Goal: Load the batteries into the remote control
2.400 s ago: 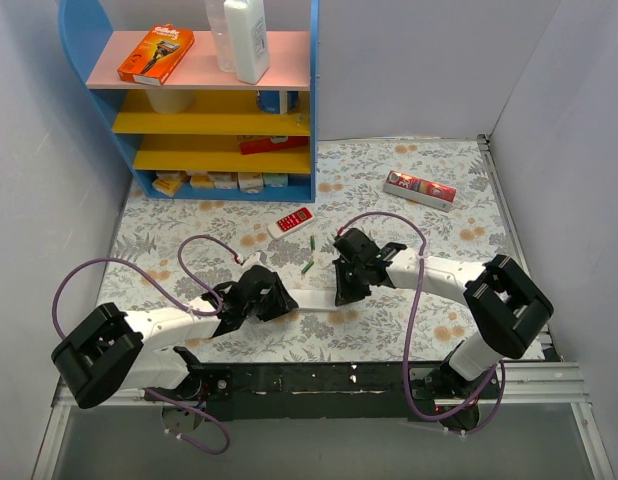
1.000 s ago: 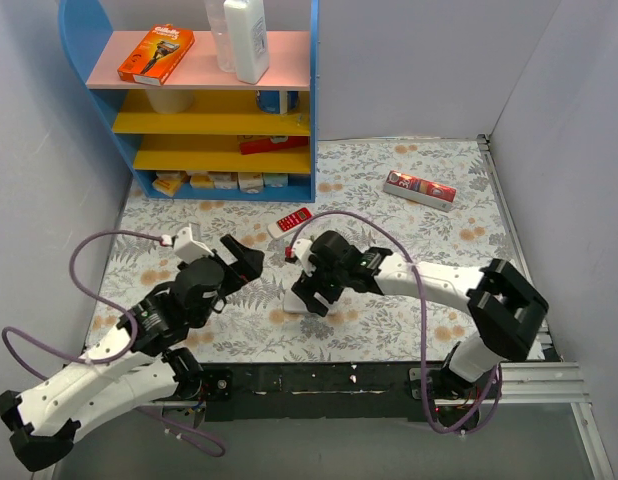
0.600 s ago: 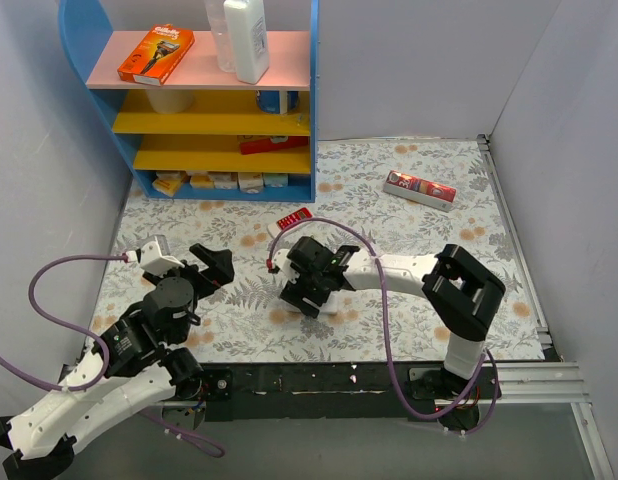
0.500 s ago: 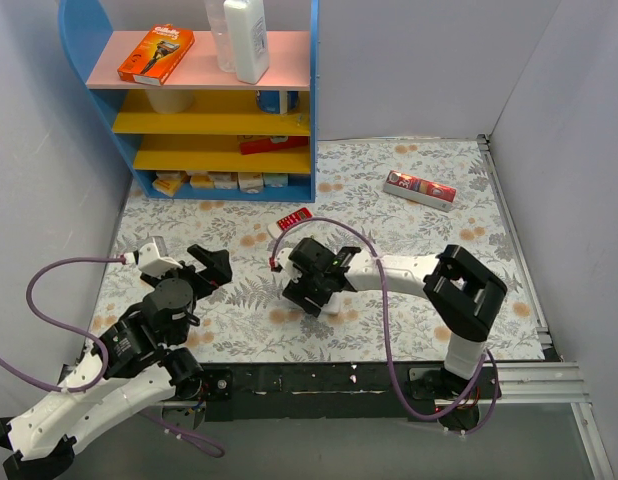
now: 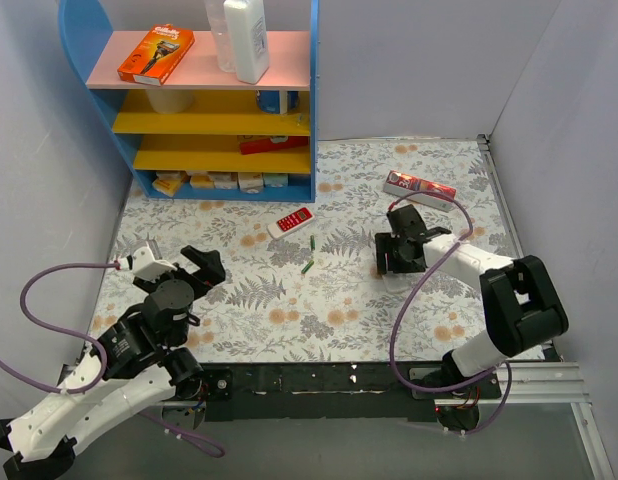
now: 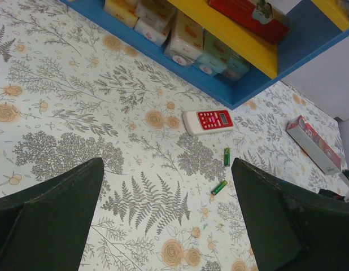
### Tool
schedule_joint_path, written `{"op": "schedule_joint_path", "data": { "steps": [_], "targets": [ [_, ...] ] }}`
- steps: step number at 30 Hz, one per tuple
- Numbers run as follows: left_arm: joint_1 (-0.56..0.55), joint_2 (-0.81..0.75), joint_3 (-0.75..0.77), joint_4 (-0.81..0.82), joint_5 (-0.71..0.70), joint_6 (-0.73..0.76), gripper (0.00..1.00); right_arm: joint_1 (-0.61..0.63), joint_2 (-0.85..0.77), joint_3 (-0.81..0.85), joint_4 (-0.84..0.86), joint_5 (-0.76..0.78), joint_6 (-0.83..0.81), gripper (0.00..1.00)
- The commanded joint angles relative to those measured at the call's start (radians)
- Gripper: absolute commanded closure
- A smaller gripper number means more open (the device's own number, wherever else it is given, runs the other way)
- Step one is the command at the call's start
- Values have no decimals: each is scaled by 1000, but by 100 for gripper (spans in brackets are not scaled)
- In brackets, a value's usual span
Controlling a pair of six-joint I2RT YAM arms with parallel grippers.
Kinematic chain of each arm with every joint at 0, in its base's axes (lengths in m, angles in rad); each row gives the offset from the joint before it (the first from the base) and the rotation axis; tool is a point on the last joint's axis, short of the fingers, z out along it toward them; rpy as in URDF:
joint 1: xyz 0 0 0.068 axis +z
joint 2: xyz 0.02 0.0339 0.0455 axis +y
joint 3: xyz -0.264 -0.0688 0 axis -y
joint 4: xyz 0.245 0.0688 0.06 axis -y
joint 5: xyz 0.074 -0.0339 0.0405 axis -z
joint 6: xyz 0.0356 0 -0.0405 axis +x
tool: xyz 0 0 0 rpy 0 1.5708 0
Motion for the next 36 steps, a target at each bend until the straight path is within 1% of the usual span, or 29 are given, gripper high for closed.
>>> {"op": "schedule_joint_path", "data": {
  "steps": [1,2,3,4,5,7,8,10,11,12,13,14,16,17,19,20,22,23,24,26,27,30,31,36],
  "targets": [
    [28,-21,15,-36,-57,-18,2,-27,-87,-26,56,-7,73,22],
    [34,-27,15,-34,-57,-20,2,-30,-113,-24,57,-8,75,17],
    [48,-36,15,-36,-60,-23,2,-35,-129,-23,54,-4,82,15],
    [52,-41,15,-42,-63,-28,2,-36,-149,-24,53,18,97,14],
    [60,-46,18,-48,-66,-38,2,-38,-202,-29,53,27,101,12],
    [72,-56,30,-72,-76,-69,2,-36,-279,-38,56,74,108,11],
    [75,-62,33,-79,-81,-78,2,-38,-370,-53,59,93,110,11],
    [84,-82,41,-71,-87,-84,2,-40,-472,-64,57,156,89,8],
    [87,-90,45,-67,-90,-77,2,-40,-571,-72,63,171,72,7],
    [92,-99,53,-57,-90,-68,2,-40,-621,-76,53,183,56,7],
    [94,-121,56,-35,-90,-55,2,-40,-668,-75,39,232,47,5],
    [95,-131,62,-24,-92,-34,2,-40,-763,-75,28,255,23,5],
    [95,-156,79,7,-81,-17,2,-40,-857,-76,7,323,-3,3],
    [95,-180,87,18,-83,-3,2,-40,-952,-79,8,338,-46,3],
    [95,-208,105,62,-73,30,2,-40,-1046,-96,7,409,-60,2],
    [94,-233,110,81,-70,56,2,-40,-1142,-107,17,430,-76,2],
    [95,-256,116,130,-78,116,2,-40,-1237,-151,53,472,-138,2],
    [95,-269,116,148,-84,139,2,-40,-1323,-168,98,483,-160,2],
    [95,-295,113,166,-84,184,2,-40,-1362,-183,114,496,-183,2],
    [95,-326,94,219,-83,216,2,-40,-1457,-222,140,530,-215,2],
    [94,-358,87,234,-87,233,2,-40,-1485,-237,151,539,-224,2],
    [95,-389,44,291,-96,265,2,-38,-1572,-297,200,555,-257,2],
    [95,-436,35,314,-98,277,2,-38,-1583,-311,208,553,-261,2],
    [95,-487,-18,360,-103,316,2,-38,-1632,-358,234,553,-254,2]
  ]
}}
